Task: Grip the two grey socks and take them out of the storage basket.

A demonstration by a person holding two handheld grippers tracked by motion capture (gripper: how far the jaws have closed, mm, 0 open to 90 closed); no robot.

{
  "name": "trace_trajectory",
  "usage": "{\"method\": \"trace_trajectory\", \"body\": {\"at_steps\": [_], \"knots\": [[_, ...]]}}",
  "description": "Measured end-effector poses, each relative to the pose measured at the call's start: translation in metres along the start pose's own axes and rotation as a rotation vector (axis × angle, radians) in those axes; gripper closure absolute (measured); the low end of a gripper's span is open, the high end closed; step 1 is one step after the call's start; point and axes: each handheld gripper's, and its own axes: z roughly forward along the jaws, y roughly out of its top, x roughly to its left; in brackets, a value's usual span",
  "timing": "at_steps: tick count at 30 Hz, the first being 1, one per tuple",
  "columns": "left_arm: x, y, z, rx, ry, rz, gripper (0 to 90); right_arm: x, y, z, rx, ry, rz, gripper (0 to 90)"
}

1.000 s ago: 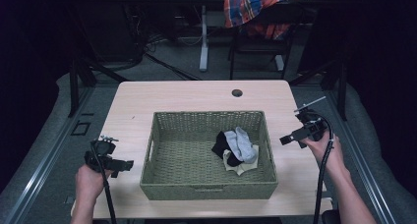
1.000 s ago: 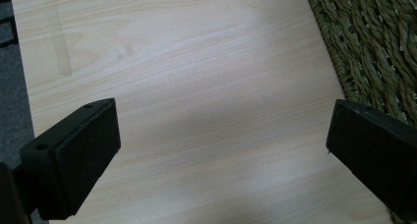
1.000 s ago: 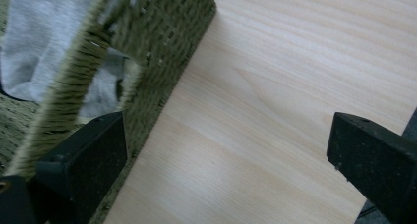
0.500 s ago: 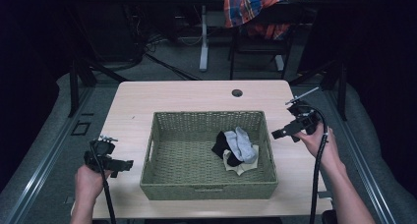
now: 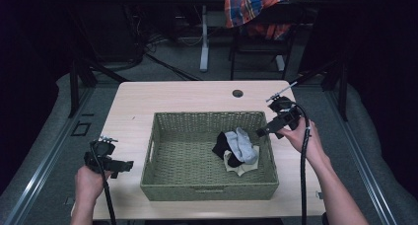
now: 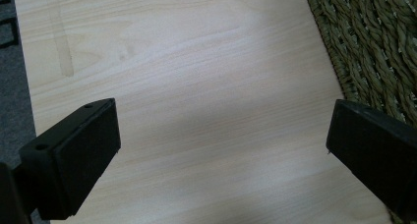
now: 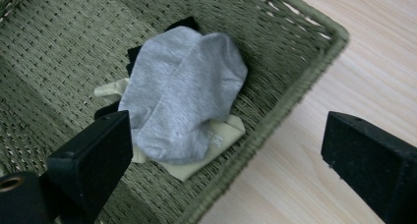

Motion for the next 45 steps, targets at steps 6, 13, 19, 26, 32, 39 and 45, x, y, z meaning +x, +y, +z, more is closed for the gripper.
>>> {"method": "trace_trajectory", "body": {"at_steps": [6,13,19,26,32,39,45], "knots": [[0.001,0.0,0.0,-0.005,-0.007,0.0,0.1,0.009,0.013,0.01,0.028,-0.001,-0.021,6.9],[0.0,0.0,0.001,0.0,-0.007,-0.002,0.1,0.013,0.021,0.021,0.06,0.013,-0.04,14.2],[-0.001,0.001,0.001,0.0,-0.007,0.001,0.1,0.015,0.019,0.037,0.09,0.023,-0.021,22.1],[0.0,0.0,0.0,0.0,-0.008,0.004,0.1,0.025,0.023,0.059,0.168,0.008,-0.043,32.6],[-0.001,0.0,0.001,0.002,-0.005,0.0,0.1,0.031,0.023,0.073,0.208,-0.024,-0.051,35.8],[-0.002,0.001,0.002,0.012,-0.008,0.005,0.1,0.031,0.023,0.088,0.244,-0.051,-0.042,43.5],[-0.002,0.001,0.003,0.016,-0.01,0.004,0.2,0.03,0.023,0.098,0.287,-0.044,-0.059,51.7]]}}
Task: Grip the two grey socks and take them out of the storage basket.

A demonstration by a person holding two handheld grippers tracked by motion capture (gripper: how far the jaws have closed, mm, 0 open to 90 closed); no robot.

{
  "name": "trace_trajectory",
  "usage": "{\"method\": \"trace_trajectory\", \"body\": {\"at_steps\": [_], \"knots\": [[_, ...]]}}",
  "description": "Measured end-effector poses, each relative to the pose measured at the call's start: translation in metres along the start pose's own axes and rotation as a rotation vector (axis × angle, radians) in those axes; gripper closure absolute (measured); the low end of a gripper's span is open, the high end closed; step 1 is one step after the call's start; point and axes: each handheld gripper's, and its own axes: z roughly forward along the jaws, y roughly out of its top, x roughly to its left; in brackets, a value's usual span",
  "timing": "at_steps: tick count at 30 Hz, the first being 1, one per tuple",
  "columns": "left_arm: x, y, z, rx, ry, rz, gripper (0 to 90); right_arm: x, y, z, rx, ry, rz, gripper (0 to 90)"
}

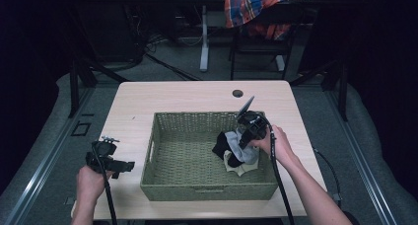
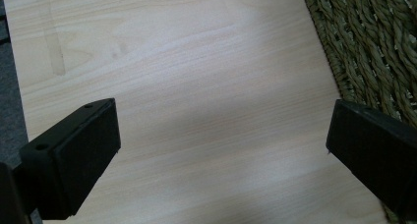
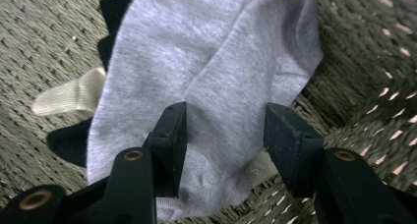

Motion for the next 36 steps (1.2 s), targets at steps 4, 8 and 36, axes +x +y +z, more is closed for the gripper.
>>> {"method": "trace_trajectory", "body": {"at_steps": [4,8,36], "knots": [[0.0,0.0,0.0,0.003,0.001,-0.001,0.2,-0.001,0.0,0.003,0.017,-0.014,0.003,63.9],[0.0,0.0,0.0,0.003,0.001,0.0,0.2,0.0,-0.001,0.006,-0.001,0.0,0.025,80.1],[0.0,0.0,0.0,0.002,0.004,-0.003,0.2,0.0,-0.013,-0.058,-0.121,0.052,0.002,85.5]]}}
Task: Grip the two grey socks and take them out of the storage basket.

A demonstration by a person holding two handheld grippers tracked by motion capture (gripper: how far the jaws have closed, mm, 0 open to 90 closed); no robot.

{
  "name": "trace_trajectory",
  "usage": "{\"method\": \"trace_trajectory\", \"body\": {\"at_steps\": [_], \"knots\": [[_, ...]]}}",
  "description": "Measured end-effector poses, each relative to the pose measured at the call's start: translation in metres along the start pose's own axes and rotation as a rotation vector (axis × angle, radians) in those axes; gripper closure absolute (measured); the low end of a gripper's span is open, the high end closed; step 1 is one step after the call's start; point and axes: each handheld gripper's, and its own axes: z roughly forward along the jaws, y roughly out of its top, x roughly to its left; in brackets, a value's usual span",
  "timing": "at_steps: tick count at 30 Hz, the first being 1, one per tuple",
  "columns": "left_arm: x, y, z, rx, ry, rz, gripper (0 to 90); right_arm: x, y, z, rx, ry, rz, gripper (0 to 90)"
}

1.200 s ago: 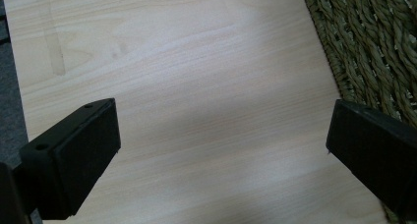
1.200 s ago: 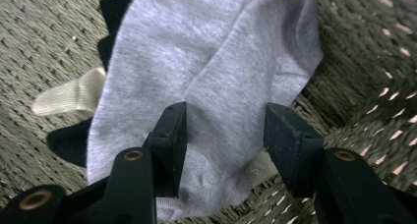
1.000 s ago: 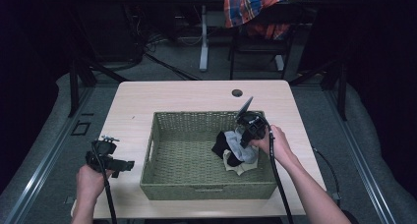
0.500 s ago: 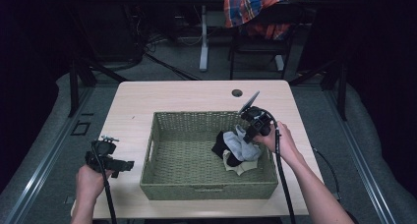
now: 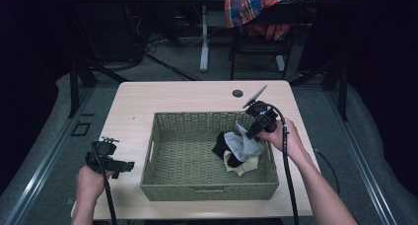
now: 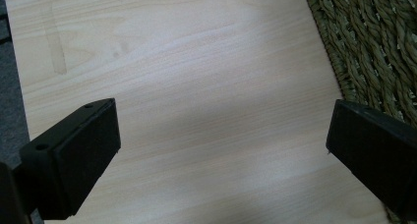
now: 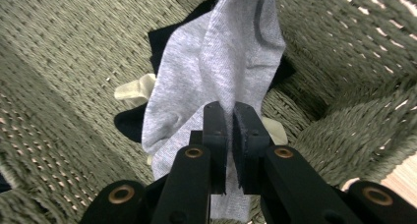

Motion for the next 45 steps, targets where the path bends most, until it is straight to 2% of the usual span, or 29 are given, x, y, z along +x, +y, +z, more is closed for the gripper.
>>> {"method": "trace_trajectory", "body": {"at_steps": [3,13,17,22,27,28,29,30,31,37,42,45], "knots": [[0.001,0.0,0.0,0.001,0.003,-0.003,0.2,0.0,0.0,-0.003,-0.021,0.006,0.007,85.7],[0.0,-0.001,0.0,0.0,0.005,-0.002,0.2,0.004,-0.001,-0.017,-0.042,0.014,-0.005,85.8],[0.001,-0.001,0.0,0.003,0.006,-0.006,0.2,0.004,-0.001,-0.022,-0.066,0.031,0.009,85.9],[0.0,0.0,0.0,0.001,0.006,0.0,0.2,0.005,-0.002,-0.027,-0.072,0.028,0.006,86.1],[0.0,0.0,0.0,0.003,0.008,-0.005,0.2,0.005,-0.005,-0.038,-0.11,0.041,0.006,86.2],[0.0,0.0,0.0,0.001,0.008,-0.002,0.2,0.006,-0.006,-0.039,-0.13,0.045,0.02,86.2],[0.0,0.0,0.0,0.002,0.006,-0.002,0.2,0.006,-0.006,-0.039,-0.13,0.045,0.02,86.2],[0.0,0.0,0.0,0.003,0.006,0.0,0.2,0.004,-0.005,-0.042,-0.107,0.039,-0.005,86.2],[0.0,0.0,0.0,0.006,0.006,-0.001,0.2,0.004,-0.006,-0.043,-0.128,0.047,0.01,86.2],[0.0,0.0,0.0,0.004,0.007,-0.002,0.2,0.003,-0.007,-0.051,-0.132,0.042,0.002,86.2],[0.0,0.0,0.0,0.003,0.008,-0.003,0.2,0.003,-0.01,-0.062,-0.168,0.043,0.009,86.2],[0.001,-0.001,0.0,0.005,0.009,-0.005,0.2,0.001,-0.011,-0.066,-0.171,0.038,0.008,86.3]]}}
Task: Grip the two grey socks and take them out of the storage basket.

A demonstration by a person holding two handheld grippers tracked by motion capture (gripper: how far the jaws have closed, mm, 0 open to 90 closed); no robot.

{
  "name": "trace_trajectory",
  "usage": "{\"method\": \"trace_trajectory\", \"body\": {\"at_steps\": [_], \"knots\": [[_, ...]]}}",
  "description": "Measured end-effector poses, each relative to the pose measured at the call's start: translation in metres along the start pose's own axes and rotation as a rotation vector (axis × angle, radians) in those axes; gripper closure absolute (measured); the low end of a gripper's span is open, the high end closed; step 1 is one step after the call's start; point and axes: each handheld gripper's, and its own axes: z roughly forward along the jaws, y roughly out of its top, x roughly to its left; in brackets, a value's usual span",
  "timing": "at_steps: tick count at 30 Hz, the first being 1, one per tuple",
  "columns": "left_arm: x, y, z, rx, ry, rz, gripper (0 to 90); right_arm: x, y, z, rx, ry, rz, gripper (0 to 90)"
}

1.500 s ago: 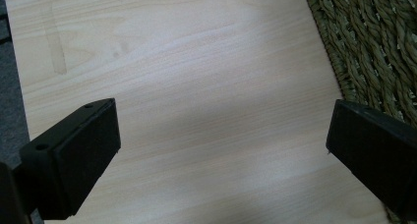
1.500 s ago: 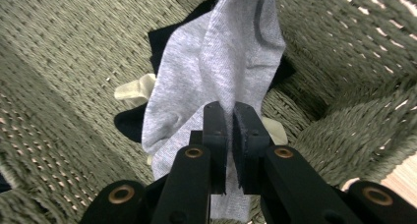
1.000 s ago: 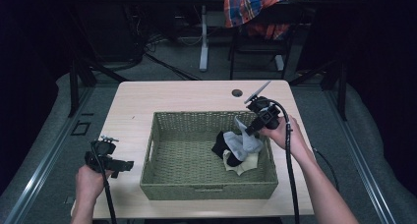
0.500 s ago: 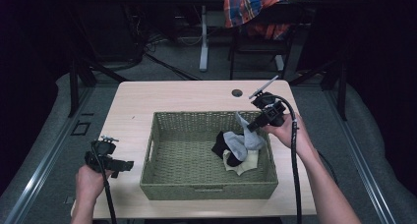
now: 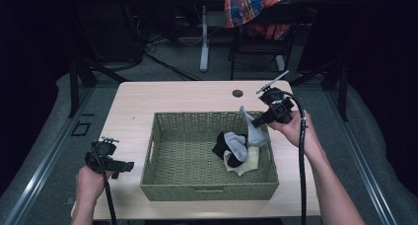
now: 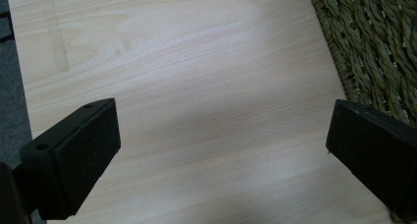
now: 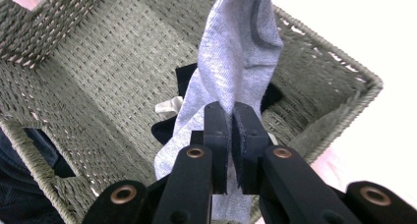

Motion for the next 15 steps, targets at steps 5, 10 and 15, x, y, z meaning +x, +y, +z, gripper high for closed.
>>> {"method": "trace_trajectory", "body": {"at_steps": [5,10,15], "knots": [[0.0,0.0,0.0,-0.001,0.001,-0.001,0.2,-0.006,-0.004,-0.013,-0.034,-0.002,0.022,86.3],[0.001,0.0,0.0,0.001,-0.001,0.0,0.2,-0.015,-0.009,-0.024,-0.058,-0.016,0.035,86.3],[0.001,0.0,0.0,-0.001,0.0,-0.003,0.2,-0.024,-0.014,-0.029,-0.055,-0.037,0.055,86.3]]}}
